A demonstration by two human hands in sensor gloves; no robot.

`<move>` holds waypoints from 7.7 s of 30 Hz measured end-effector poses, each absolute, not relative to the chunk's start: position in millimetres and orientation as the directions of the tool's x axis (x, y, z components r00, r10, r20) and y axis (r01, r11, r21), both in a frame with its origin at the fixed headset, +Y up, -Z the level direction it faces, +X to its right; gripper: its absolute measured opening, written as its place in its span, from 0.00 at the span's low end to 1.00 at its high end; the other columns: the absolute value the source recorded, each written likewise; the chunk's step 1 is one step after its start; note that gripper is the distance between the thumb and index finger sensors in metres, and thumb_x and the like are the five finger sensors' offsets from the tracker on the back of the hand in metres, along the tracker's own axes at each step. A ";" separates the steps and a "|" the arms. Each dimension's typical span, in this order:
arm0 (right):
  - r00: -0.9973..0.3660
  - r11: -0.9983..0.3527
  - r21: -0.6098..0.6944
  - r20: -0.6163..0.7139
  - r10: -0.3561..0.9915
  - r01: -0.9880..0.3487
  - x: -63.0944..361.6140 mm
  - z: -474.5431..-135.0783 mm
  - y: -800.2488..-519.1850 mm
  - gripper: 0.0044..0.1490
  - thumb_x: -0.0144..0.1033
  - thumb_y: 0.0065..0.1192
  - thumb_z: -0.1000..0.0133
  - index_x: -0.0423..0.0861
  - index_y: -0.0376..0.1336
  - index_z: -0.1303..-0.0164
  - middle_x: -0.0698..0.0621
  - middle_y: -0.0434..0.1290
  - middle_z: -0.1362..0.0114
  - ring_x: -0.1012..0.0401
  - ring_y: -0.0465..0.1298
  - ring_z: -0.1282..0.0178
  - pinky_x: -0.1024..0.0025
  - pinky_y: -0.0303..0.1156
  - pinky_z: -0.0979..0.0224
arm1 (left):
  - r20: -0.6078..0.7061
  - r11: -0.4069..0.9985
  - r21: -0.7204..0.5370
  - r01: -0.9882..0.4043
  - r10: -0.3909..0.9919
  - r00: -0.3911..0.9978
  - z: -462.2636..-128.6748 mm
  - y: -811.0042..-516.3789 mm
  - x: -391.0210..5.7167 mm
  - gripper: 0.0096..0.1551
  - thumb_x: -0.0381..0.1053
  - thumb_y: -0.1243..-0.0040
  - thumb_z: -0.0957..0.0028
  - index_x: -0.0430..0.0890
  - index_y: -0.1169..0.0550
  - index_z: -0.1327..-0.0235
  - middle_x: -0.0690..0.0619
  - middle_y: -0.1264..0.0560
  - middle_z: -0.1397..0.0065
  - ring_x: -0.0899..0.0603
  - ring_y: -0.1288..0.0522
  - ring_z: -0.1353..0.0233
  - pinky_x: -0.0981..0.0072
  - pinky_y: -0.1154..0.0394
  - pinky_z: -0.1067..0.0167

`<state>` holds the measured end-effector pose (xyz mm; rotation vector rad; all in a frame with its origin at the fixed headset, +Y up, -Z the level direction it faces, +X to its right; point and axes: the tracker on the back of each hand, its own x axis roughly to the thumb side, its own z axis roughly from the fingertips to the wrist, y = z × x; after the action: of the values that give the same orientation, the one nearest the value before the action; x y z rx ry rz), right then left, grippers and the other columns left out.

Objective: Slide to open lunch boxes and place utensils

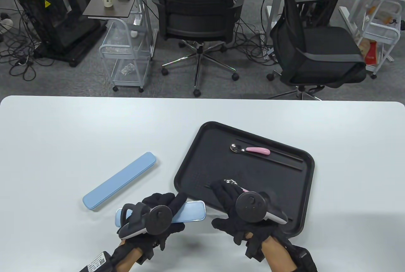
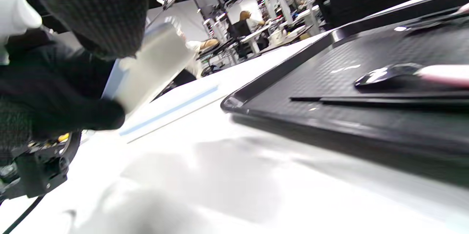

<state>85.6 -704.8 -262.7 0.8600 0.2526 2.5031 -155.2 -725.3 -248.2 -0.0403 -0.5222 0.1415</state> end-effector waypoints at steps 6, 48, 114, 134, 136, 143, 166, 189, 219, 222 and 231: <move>-0.653 -0.887 0.281 0.601 0.461 -0.367 64.8 -252.8 -707.6 0.62 0.48 0.76 0.51 0.55 0.38 0.20 0.45 0.52 0.19 0.45 0.62 0.21 0.40 0.55 0.21 | 0.521 0.991 -0.057 -0.125 0.136 0.842 -239.7 -723.4 -146.6 0.52 0.71 0.37 0.62 0.59 0.42 0.24 0.50 0.36 0.26 0.39 0.33 0.32 0.40 0.37 0.33; -0.883 -0.976 0.154 0.420 0.208 -0.157 115.1 -277.0 -709.4 0.49 0.46 0.76 0.50 0.60 0.50 0.23 0.45 0.52 0.20 0.44 0.61 0.21 0.39 0.56 0.21 | 0.265 0.991 -0.112 -0.079 0.107 0.958 -273.3 -729.0 -225.7 0.50 0.61 0.24 0.65 0.57 0.36 0.29 0.53 0.36 0.25 0.40 0.35 0.27 0.35 0.43 0.27; -0.951 -0.935 0.196 0.033 0.308 -0.296 211.9 -299.9 -716.5 0.25 0.40 0.62 0.44 0.57 0.63 0.35 0.45 0.69 0.31 0.47 0.71 0.31 0.41 0.63 0.26 | 0.221 0.958 -0.176 -0.228 0.264 0.939 -281.0 -730.4 -251.7 0.49 0.59 0.26 0.62 0.56 0.37 0.27 0.51 0.38 0.25 0.39 0.37 0.28 0.35 0.46 0.27; -0.928 -0.986 -0.058 0.351 0.126 -0.156 134.9 -271.0 -688.3 0.22 0.41 0.64 0.45 0.64 0.65 0.39 0.50 0.67 0.30 0.48 0.66 0.25 0.41 0.58 0.22 | 0.257 0.967 -0.184 -0.177 0.221 0.941 -278.0 -728.1 -240.7 0.49 0.59 0.27 0.61 0.56 0.38 0.27 0.51 0.38 0.25 0.39 0.36 0.28 0.35 0.45 0.28; -0.917 -0.986 -0.069 0.380 0.118 -0.155 123.7 -267.7 -688.5 0.23 0.42 0.64 0.45 0.64 0.65 0.39 0.50 0.66 0.30 0.48 0.66 0.25 0.41 0.58 0.22 | 0.270 0.970 -0.175 -0.169 0.213 0.939 -276.4 -726.7 -238.1 0.48 0.59 0.27 0.61 0.56 0.37 0.27 0.51 0.38 0.25 0.39 0.36 0.28 0.35 0.45 0.28; -0.895 -0.987 -0.079 0.436 0.094 -0.142 103.6 -260.1 -689.3 0.23 0.43 0.65 0.45 0.63 0.66 0.39 0.50 0.67 0.30 0.48 0.65 0.24 0.41 0.57 0.21 | 0.323 0.977 -0.140 -0.164 0.201 0.925 -269.4 -720.6 -228.7 0.49 0.60 0.27 0.61 0.56 0.38 0.27 0.52 0.38 0.25 0.39 0.36 0.29 0.35 0.45 0.28; -0.904 -0.977 -0.108 0.408 0.123 -0.182 115.2 -262.9 -686.4 0.29 0.47 0.67 0.47 0.60 0.63 0.34 0.49 0.66 0.28 0.47 0.65 0.23 0.41 0.58 0.22 | 0.343 0.980 -0.120 -0.157 0.190 0.920 -266.0 -720.2 -226.1 0.49 0.60 0.27 0.62 0.56 0.37 0.27 0.52 0.38 0.25 0.39 0.35 0.29 0.35 0.44 0.28; -0.995 -0.966 0.252 -0.085 0.042 -0.063 194.8 -309.1 -746.8 0.34 0.46 0.71 0.47 0.55 0.62 0.30 0.44 0.66 0.27 0.43 0.66 0.25 0.40 0.59 0.24 | 0.331 0.978 -0.114 -0.176 0.205 0.921 -267.2 -719.9 -231.7 0.49 0.60 0.27 0.62 0.56 0.37 0.27 0.52 0.38 0.25 0.39 0.36 0.29 0.35 0.45 0.28; -0.990 -0.954 0.265 0.069 -0.124 0.138 184.6 -317.3 -768.2 0.25 0.45 0.77 0.53 0.55 0.70 0.47 0.47 0.76 0.43 0.50 0.77 0.40 0.43 0.67 0.29 | 0.326 0.977 -0.121 -0.176 0.207 0.922 -267.7 -721.1 -233.0 0.49 0.60 0.27 0.62 0.57 0.38 0.27 0.52 0.38 0.25 0.39 0.36 0.28 0.35 0.45 0.28; -0.990 -0.956 0.261 0.075 -0.118 0.134 185.0 -317.4 -767.7 0.25 0.46 0.76 0.53 0.54 0.70 0.47 0.46 0.76 0.43 0.50 0.77 0.41 0.43 0.68 0.29 | 0.326 0.977 -0.121 -0.178 0.208 0.922 -267.8 -721.1 -233.3 0.49 0.60 0.27 0.62 0.57 0.38 0.27 0.52 0.38 0.25 0.39 0.36 0.28 0.35 0.45 0.28; -0.996 -0.971 0.228 0.070 -0.051 0.066 192.2 -314.7 -758.5 0.23 0.48 0.73 0.53 0.57 0.69 0.48 0.50 0.76 0.40 0.50 0.78 0.36 0.44 0.69 0.29 | 0.321 0.975 -0.129 -0.178 0.211 0.923 -268.3 -721.6 -233.8 0.49 0.60 0.27 0.62 0.57 0.38 0.27 0.52 0.38 0.25 0.39 0.36 0.28 0.35 0.45 0.28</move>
<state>192.2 -758.5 -314.7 0.1016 0.3704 3.1776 -233.8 -721.6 -268.3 -0.0982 -0.3403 0.2002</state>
